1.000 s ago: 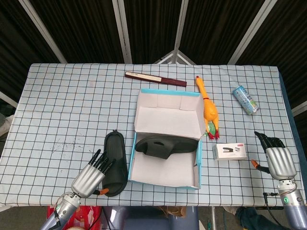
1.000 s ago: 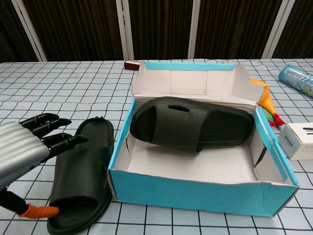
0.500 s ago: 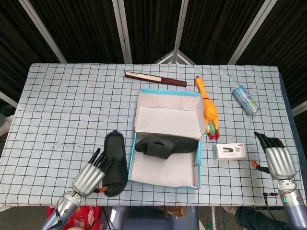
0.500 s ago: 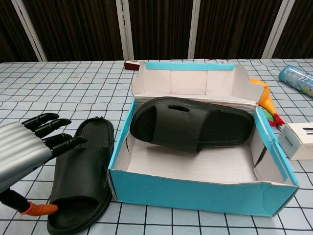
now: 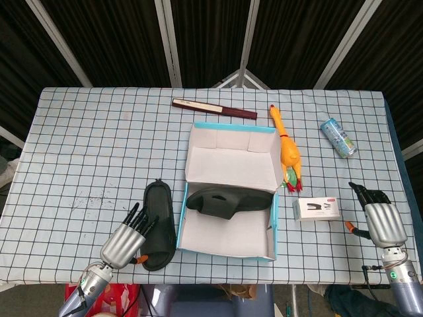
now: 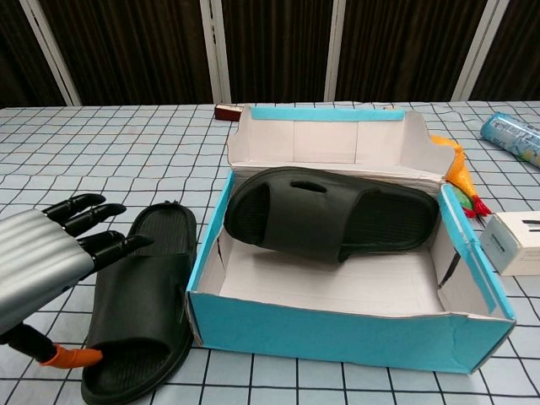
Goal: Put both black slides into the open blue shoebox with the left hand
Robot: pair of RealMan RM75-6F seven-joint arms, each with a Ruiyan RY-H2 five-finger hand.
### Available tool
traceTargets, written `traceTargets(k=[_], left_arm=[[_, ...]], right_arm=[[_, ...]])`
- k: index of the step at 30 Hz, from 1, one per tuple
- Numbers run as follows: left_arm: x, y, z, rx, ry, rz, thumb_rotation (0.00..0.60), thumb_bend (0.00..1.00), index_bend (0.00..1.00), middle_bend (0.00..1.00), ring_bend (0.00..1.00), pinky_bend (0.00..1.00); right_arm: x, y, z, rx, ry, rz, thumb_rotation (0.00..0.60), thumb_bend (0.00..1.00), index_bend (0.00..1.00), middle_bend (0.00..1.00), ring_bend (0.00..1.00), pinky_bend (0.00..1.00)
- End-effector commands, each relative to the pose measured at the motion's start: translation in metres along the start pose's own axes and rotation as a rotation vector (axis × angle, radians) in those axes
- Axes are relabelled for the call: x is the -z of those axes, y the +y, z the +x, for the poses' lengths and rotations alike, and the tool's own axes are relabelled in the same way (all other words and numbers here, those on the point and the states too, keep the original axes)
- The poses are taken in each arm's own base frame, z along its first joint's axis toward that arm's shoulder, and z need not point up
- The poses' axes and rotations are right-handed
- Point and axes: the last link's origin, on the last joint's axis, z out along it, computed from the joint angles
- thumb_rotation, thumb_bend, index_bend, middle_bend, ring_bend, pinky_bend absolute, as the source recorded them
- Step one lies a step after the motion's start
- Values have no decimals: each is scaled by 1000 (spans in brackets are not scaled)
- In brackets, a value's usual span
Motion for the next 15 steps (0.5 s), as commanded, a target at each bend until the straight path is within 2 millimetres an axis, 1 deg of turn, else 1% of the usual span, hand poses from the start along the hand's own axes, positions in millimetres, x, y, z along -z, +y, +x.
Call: traceTargets(k=[1,2,3,5,7,9,10,15], left_arm=[[-1,0,0,1,10,-2,262,162,129,271,0,0],[-1,0,0,-1,13,-2,268,182,139,280,0,0],[-2,0,0,0,15,-2,289,214,152,290,0,0],[-2,1,0,3,16,-5,339,263,168,299,0,0],[-2,0,0,2,20,-5,404,300,181,308,0,0],[-1,0,0,-3,22,-2,440,320,188,316,0,0],[-1,0,0,-3,23,-1,455,329,193,322,0,0],[-1,-2,1,-10,29,5,493,361,220,332,0,0]], right_arm=[[0,0,0,0,-1,-1,600,226,132,206,257,196],[0,0,0,0,-2,-1,600,226,132,206,257,196],[-1,0,0,1,-2,-2,600,226,132,206,257,196],[0,0,0,0,-2,-1,600,226,132,206,257,196],[0,0,0,0,0,0,600,226,132,206,257,196],[0,0,0,0,0,0,600,226,132,206,257,196],[0,0,0,-1,-1,-1,600,226,132,206,258,196],[1,-1,0,1,-5,0,600,226,132,206,257,196]])
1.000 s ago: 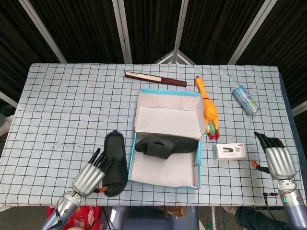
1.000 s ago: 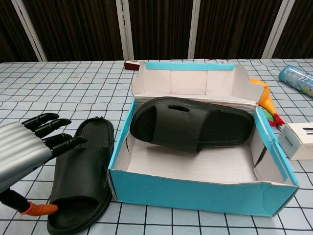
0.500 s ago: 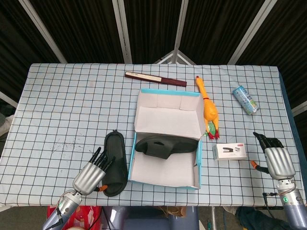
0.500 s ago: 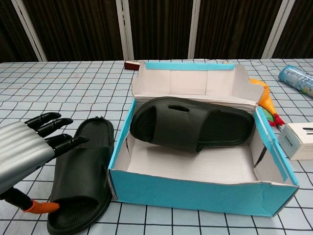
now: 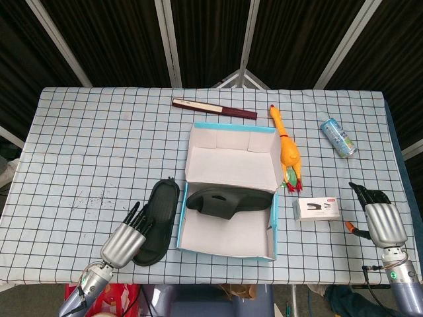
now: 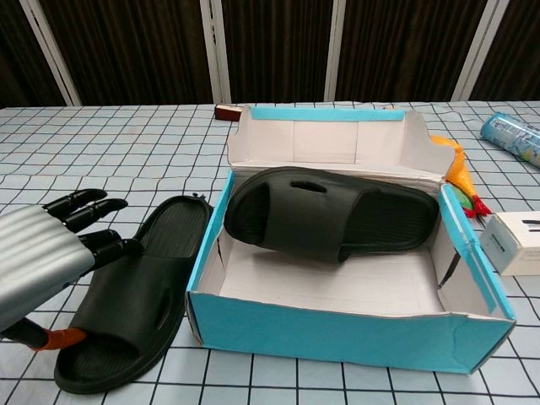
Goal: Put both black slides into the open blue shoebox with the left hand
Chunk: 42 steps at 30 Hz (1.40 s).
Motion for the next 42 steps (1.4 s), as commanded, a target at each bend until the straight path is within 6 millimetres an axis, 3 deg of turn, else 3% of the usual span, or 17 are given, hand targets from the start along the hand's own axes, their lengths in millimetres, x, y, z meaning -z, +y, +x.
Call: traceTargets(k=[1,12,18,25,31,34,42], left_arm=[[0,-1,0,-2,2,3,504,365,224,334,0,0],[3,-12,4,-13,22,40,541,380,275,368,0,0],[12,-29,10,-34,46,86,595,409,305,419,0,0],[23,-52,21,-65,91,145,600,427,326,420,0,0],[17,-66,46,-133,217,133,600,427,332,420,0,0],[4,-69,69,-216,341,86,600,428,339,428,4,0],[-25,-55,124,-449,643,-157,600,430,341,434,14,0]], right_arm=[[0,-1,0,1,-3,1,600,226,132,206,257,196],[0,-1,-1,1,-9,-1,600,226,132,206,257,196],[0,-1,-1,0,-11,-3,600,226,132,205,257,196],[0,-3,-1,0,-13,3,600,226,132,204,257,196],[1,-4,-3,3,-22,4,600,226,132,204,257,196],[0,-4,-2,1,-18,5,600,226,132,204,257,196],[0,-4,-2,-4,-18,6,600,226,132,204,257,196]])
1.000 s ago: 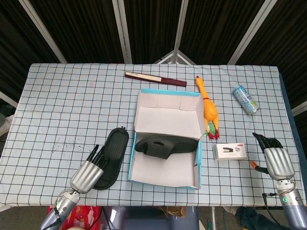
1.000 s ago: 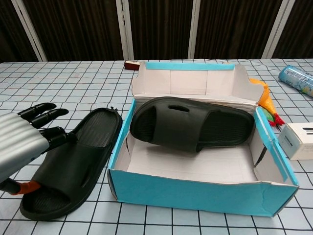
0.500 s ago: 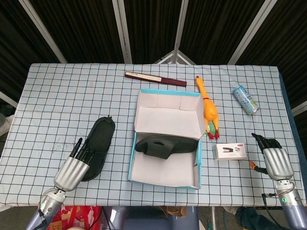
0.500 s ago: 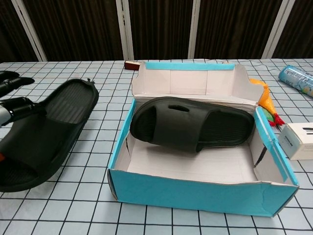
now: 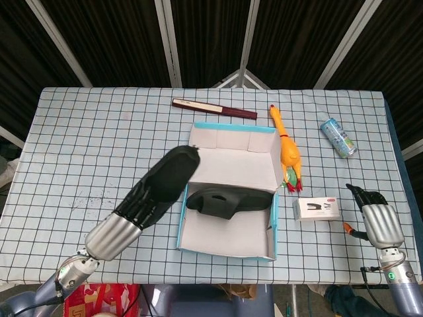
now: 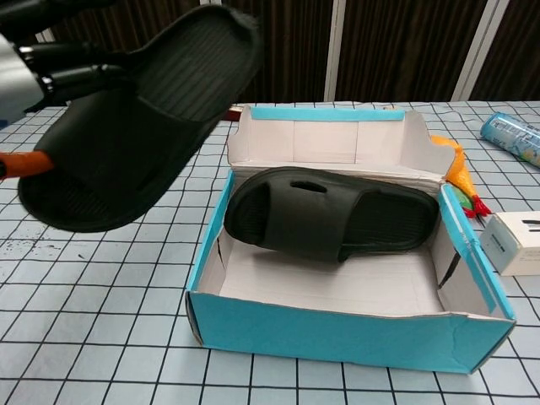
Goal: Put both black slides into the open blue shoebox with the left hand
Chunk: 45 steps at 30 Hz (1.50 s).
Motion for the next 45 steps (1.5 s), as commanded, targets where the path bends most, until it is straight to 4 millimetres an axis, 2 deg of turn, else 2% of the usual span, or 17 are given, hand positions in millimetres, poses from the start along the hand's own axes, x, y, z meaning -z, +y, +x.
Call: traceTargets(k=[1,7,12,19,26,30,37,45], left_arm=[[-30,-1,25,-117,203,-152,600,432,342,434,14,0],[-53,4,43,-187,328,-332,600,440,334,435,14,0],[-57,13,44,-278,331,-481,600,451,343,442,14,0],[-65,22,33,-359,327,-610,600,458,353,446,14,0],[-89,31,34,-407,400,-650,600,460,359,449,14,0],[-96,36,32,-409,409,-652,600,460,361,452,14,0],[-97,51,24,-401,402,-683,600,471,364,463,26,0],[-96,59,14,-406,386,-698,600,471,366,468,26,0]], right_arm=[[0,0,0,-1,0,1,600,226,132,204,257,196],[1,-1,0,-2,-2,4,600,226,132,203,257,196],[2,0,2,-8,10,2,600,226,132,203,257,196],[1,1,1,-10,2,-4,600,226,132,203,257,196],[1,3,1,-10,4,-11,600,226,132,203,257,196],[1,3,1,-12,2,-13,600,226,132,203,257,196],[1,4,2,-15,4,-14,600,226,132,203,258,196],[1,4,2,-17,5,-15,600,226,132,203,257,196]])
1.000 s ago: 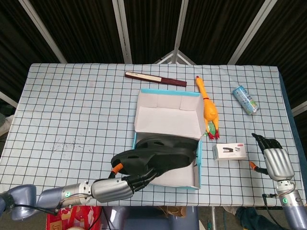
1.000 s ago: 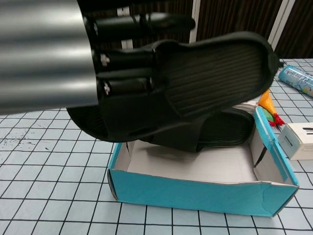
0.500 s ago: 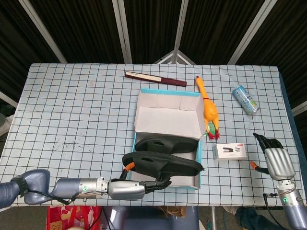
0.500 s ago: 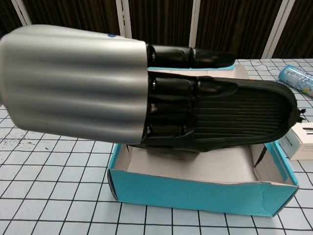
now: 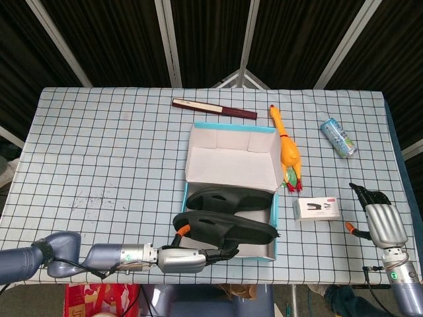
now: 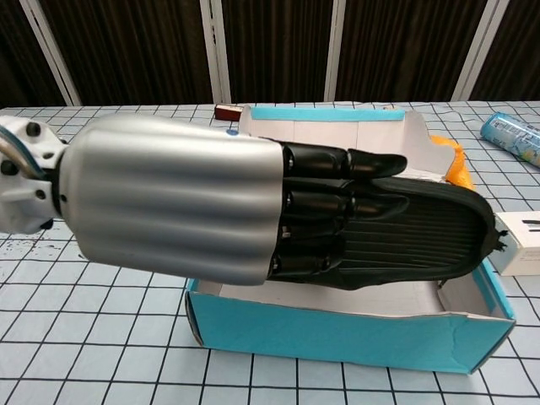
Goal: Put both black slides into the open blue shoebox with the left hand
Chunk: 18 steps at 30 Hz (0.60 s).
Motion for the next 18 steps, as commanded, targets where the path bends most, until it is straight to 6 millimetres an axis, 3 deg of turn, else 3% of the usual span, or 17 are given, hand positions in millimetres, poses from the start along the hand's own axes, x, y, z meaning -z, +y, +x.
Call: traceTargets(k=[1,18], left_arm=[[-2,2,-1,4,-2,-2,600,471,366,468,26,0],[-13,18,-14,29,-4,-5,600,472,367,471,26,0]], right_arm=[[0,0,0,0,1,1,600,226,132,203,257,196],[0,0,0,-1,-3,-1,600,226,132,202,257,196]])
